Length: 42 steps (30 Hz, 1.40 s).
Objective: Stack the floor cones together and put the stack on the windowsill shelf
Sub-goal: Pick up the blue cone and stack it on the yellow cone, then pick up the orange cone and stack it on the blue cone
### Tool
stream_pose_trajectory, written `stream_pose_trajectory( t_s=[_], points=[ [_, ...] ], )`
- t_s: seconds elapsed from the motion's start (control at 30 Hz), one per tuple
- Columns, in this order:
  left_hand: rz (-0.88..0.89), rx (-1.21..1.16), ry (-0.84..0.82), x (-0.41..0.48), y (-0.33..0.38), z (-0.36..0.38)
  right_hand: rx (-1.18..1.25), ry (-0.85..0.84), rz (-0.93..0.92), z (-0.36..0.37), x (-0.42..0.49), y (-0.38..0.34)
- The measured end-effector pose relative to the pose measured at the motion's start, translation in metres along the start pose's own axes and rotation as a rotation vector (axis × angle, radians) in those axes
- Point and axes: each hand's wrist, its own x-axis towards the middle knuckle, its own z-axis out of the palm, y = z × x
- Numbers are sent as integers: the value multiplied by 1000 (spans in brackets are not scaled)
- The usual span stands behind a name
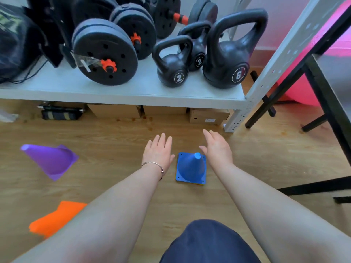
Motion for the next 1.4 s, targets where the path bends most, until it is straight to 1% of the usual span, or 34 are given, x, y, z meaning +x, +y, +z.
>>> stream_pose_trajectory(
  t_s=[0.27, 0.37, 0.5, 0.7, 0.77, 0.9, 1.0, 1.27, 1.4],
  points=[
    [-205, 137, 119, -4, -59, -65, -156, 161, -222, -40, 21, -77],
    [-258, 176, 127, -7, -85, -87, -172, 170, -256, -51, 27, -110],
    [-300, 179, 153, -17, -122, -107, -131, 174, -312, -62, 33, -153],
    [-405, 212, 176, -49, -195, -100, -139, 187, -430, -51, 41, -213],
    [-444, 198, 176, -62, -217, -93, -126, 156, -451, -35, 38, -230],
    [-463, 178, 149, -98, -251, -70, -123, 64, -518, 4, 23, -261],
    [-532, 157, 142, -128, -278, -56, -139, -17, -588, 33, 10, -283],
    [-675, 140, 34, -219, -323, -2, -160, -165, -724, 103, -31, -331],
    [-779, 82, -12, -257, -343, 30, -168, -268, -778, 144, -55, -349]
  ],
)
